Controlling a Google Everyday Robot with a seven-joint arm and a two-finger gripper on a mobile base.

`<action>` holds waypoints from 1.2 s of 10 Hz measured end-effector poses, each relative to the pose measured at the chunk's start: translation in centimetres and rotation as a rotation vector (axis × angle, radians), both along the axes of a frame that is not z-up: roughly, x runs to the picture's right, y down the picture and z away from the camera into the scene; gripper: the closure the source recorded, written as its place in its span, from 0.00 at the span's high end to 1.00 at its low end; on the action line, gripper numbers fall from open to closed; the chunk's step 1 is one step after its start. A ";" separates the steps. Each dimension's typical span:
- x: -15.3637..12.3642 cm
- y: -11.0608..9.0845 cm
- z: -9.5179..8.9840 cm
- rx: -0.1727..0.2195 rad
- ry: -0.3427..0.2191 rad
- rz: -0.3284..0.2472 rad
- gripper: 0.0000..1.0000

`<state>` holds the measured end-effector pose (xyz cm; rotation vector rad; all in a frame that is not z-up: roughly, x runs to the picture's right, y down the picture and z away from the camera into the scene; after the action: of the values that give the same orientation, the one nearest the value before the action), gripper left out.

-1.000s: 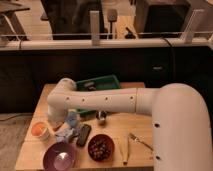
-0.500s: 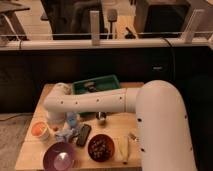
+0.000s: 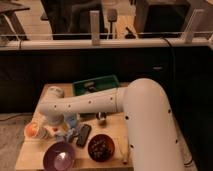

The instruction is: Place pepper in plastic cup

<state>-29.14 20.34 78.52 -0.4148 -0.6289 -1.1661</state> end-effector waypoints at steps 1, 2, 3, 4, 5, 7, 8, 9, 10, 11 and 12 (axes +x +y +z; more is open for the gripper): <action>-0.5 0.3 0.4 -0.001 0.014 0.010 0.80; -0.7 0.4 0.6 0.000 0.029 0.029 0.80; -0.8 0.3 0.8 0.004 0.042 0.054 0.80; -1.0 0.4 1.0 0.003 0.049 0.082 0.80; -0.9 0.4 1.3 0.004 0.056 0.106 0.80; -0.1 0.3 1.9 0.002 0.076 0.156 0.80; 0.3 0.2 2.2 0.003 0.088 0.176 0.80; 0.7 0.1 2.5 0.005 0.102 0.193 0.80; 0.8 0.1 2.9 0.013 0.112 0.203 0.80; 0.7 0.2 3.0 0.016 0.114 0.206 0.80; 0.5 0.1 3.3 0.019 0.116 0.215 0.80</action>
<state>-28.66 20.40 81.86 -0.3853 -0.5469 -0.9356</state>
